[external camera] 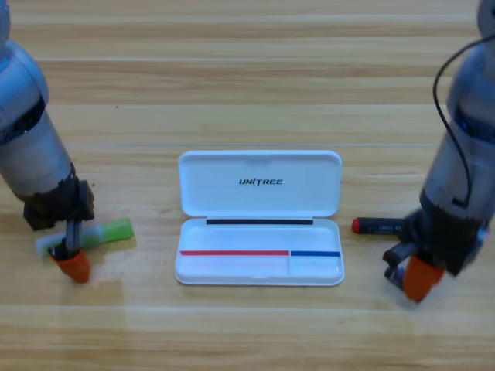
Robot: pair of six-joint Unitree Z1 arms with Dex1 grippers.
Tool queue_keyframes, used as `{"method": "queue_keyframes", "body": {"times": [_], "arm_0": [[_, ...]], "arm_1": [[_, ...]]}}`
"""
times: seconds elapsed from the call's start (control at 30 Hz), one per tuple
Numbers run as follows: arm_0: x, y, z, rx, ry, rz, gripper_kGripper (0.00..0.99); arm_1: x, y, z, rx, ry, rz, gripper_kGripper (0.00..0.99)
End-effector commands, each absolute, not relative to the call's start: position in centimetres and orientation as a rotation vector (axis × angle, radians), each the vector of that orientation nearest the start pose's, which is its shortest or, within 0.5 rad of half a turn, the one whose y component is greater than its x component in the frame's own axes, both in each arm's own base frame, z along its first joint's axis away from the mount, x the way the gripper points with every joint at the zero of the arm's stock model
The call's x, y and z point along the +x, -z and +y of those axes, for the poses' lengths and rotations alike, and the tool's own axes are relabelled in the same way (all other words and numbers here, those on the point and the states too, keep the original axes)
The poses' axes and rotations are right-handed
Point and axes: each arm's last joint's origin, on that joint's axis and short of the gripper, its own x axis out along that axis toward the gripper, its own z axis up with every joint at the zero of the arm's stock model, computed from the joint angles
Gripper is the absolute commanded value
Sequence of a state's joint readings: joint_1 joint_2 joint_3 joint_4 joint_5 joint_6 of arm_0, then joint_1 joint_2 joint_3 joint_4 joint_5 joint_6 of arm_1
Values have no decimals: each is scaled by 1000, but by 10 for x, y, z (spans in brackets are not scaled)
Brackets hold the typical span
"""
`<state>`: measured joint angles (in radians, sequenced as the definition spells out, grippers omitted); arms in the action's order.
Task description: Clean up eraser and pencils
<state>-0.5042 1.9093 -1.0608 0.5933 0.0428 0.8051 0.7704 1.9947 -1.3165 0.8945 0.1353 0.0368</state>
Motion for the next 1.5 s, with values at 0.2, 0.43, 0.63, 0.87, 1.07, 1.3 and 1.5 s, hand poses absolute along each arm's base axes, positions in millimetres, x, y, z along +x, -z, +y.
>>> {"method": "queue_keyframes", "body": {"times": [0.2, 0.43, 0.63, 0.87, 1.07, 1.3, 1.5], "arm_0": [[281, -161, -137, 1020, 957, 1258, 963], [281, -158, -135, 1014, 953, 1257, 845], [292, -151, -140, 1064, 1015, 1312, 304], [286, -173, -136, 1096, 985, 1256, 0], [274, -210, -130, 1116, 976, 1194, 0], [257, -260, -137, 1141, 981, 1109, 0], [254, -267, -144, 1159, 995, 1097, 0]], "arm_1": [[217, -246, 284, -1182, -1180, 1187, 0], [223, -236, 317, -1250, -1292, 1115, 0], [244, -221, 340, -1268, -1294, 1097, 0], [253, -208, 349, -1283, -1300, 1105, 0], [256, -199, 350, -1294, -1294, 1129, 0], [264, -189, 351, -1306, -1272, 1150, 0], [267, -187, 352, -1311, -1262, 1151, 0]]}}
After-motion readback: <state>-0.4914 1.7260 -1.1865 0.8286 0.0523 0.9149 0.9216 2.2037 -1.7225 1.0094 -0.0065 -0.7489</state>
